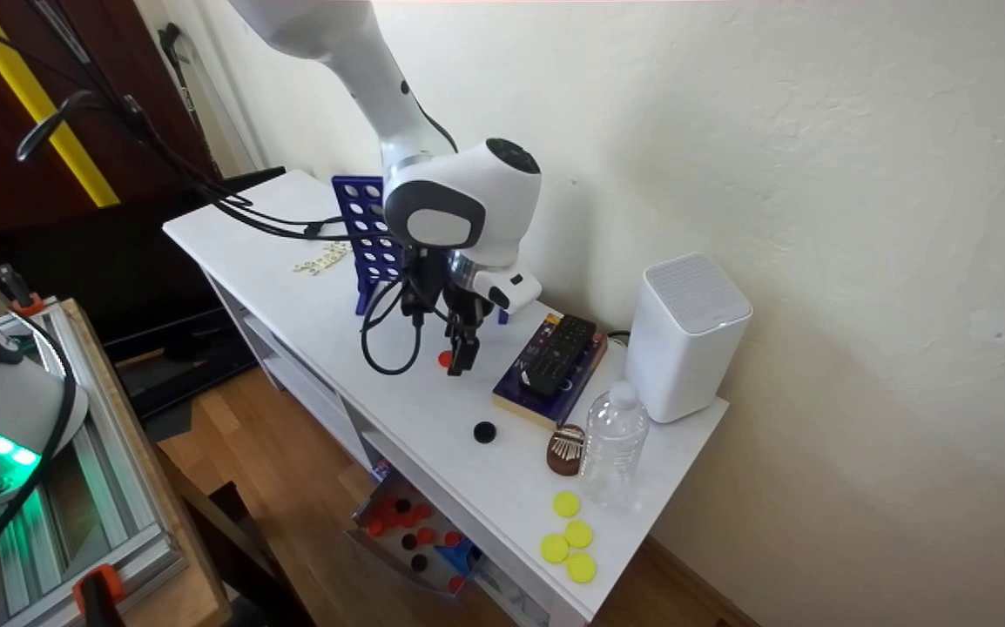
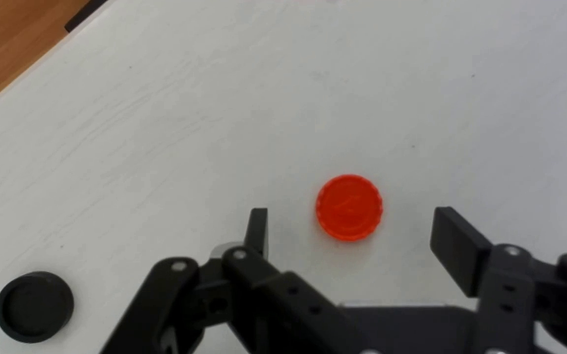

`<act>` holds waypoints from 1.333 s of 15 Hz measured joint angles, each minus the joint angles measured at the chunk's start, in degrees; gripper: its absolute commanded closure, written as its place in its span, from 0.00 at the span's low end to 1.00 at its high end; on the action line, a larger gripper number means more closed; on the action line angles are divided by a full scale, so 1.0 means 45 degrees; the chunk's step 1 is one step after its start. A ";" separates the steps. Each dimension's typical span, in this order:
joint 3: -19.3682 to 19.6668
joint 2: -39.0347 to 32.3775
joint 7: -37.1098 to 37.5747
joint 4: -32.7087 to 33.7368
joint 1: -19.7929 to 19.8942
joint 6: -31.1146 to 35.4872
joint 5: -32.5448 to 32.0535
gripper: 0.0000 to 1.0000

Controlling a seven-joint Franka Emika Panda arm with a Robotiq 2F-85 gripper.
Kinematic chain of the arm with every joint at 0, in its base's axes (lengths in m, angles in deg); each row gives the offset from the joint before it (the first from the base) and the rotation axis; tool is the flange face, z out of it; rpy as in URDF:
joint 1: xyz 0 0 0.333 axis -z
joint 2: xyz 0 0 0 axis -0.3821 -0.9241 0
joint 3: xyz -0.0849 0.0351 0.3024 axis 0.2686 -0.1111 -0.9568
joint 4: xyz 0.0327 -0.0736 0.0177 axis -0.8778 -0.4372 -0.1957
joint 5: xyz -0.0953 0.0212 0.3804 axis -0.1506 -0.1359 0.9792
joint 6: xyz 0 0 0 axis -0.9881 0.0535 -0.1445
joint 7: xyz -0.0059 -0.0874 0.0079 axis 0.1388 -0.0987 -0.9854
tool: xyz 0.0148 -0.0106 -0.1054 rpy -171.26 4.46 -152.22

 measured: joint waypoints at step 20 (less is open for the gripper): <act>-0.0005 -0.0415 0.0015 0.0749 0.0036 -0.0555 0.0000 0.33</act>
